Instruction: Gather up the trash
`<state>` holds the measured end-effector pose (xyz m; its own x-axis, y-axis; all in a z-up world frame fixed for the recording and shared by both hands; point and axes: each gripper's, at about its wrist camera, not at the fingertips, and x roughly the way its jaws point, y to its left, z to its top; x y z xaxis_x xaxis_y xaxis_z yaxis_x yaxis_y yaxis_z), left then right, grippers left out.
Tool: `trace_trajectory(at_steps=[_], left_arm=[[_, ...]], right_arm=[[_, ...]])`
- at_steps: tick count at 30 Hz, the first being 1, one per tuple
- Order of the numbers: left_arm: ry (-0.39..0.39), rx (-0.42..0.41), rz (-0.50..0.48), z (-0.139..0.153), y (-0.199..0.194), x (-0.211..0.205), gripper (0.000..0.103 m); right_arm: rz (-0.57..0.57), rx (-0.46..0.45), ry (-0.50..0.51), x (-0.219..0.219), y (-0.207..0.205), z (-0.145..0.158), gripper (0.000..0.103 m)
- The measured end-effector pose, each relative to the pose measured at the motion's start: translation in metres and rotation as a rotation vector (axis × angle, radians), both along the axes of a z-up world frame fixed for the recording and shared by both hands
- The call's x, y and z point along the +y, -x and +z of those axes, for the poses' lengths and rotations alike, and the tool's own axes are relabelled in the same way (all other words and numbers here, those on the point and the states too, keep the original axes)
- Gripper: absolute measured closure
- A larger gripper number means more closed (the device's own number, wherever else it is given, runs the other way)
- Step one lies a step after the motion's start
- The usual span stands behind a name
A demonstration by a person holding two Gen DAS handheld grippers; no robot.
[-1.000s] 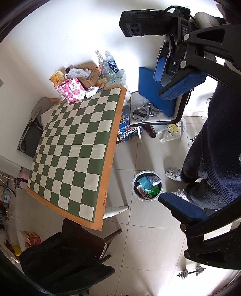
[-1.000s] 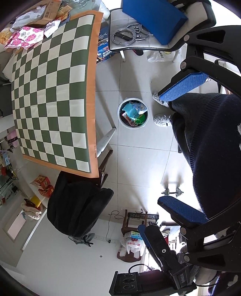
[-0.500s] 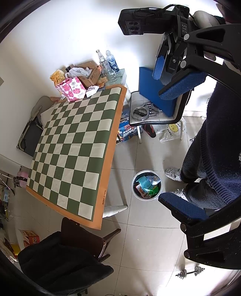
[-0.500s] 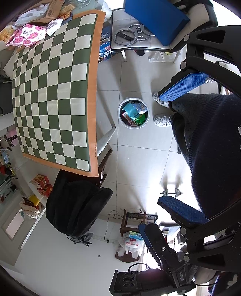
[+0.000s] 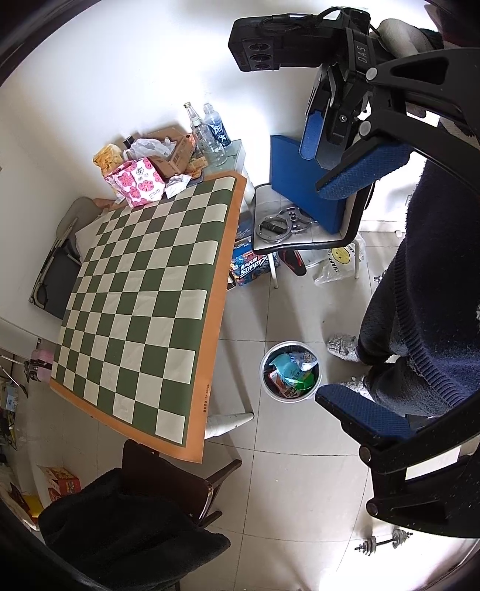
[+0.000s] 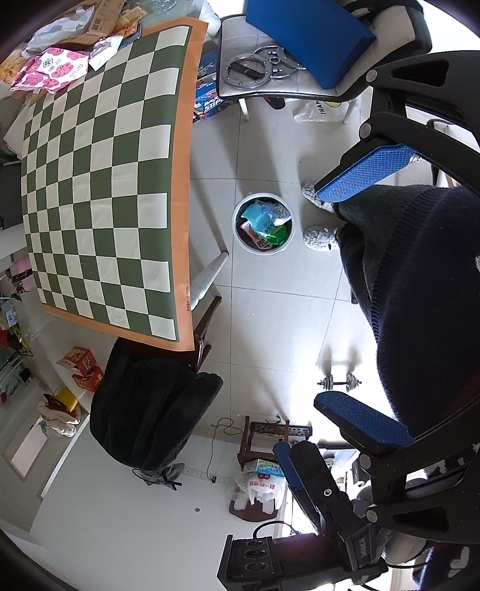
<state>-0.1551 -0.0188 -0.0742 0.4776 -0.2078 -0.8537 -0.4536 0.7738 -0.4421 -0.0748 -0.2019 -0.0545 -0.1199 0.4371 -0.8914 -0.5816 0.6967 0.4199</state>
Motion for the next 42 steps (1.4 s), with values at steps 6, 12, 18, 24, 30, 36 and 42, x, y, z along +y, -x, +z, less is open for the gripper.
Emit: trace_trajectory(at_steps=[6, 12, 18, 24, 30, 36, 42], left_arm=[[-0.003, 0.0, 0.001, 0.002, -0.003, -0.002, 0.0], [-0.004, 0.002, 0.007, 0.002, -0.003, -0.004, 0.0], [-0.007, 0.001, 0.008, 0.002, -0.004, -0.005, 0.0], [-0.009, 0.0, 0.005, 0.004, -0.003, -0.006, 0.0], [-0.012, -0.002, 0.013, 0.004, -0.003, -0.008, 0.0], [-0.009, -0.002, 0.007, 0.004, -0.003, -0.008, 0.0], [-0.013, -0.002, 0.007, 0.004, -0.002, -0.008, 0.0]], right_arm=[[-0.006, 0.002, -0.003, -0.006, -0.001, -0.001, 0.0], [-0.018, -0.003, -0.008, -0.013, -0.003, 0.002, 0.0], [-0.019, -0.005, -0.009, -0.017, -0.002, 0.003, 0.0], [-0.022, -0.001, -0.011, -0.017, -0.003, 0.003, 0.0], [-0.02, -0.001, -0.012, -0.018, -0.003, 0.004, 0.0], [-0.018, -0.002, -0.011, -0.019, -0.003, 0.004, 0.0], [-0.019, -0.004, -0.011, -0.021, -0.002, 0.005, 0.0]])
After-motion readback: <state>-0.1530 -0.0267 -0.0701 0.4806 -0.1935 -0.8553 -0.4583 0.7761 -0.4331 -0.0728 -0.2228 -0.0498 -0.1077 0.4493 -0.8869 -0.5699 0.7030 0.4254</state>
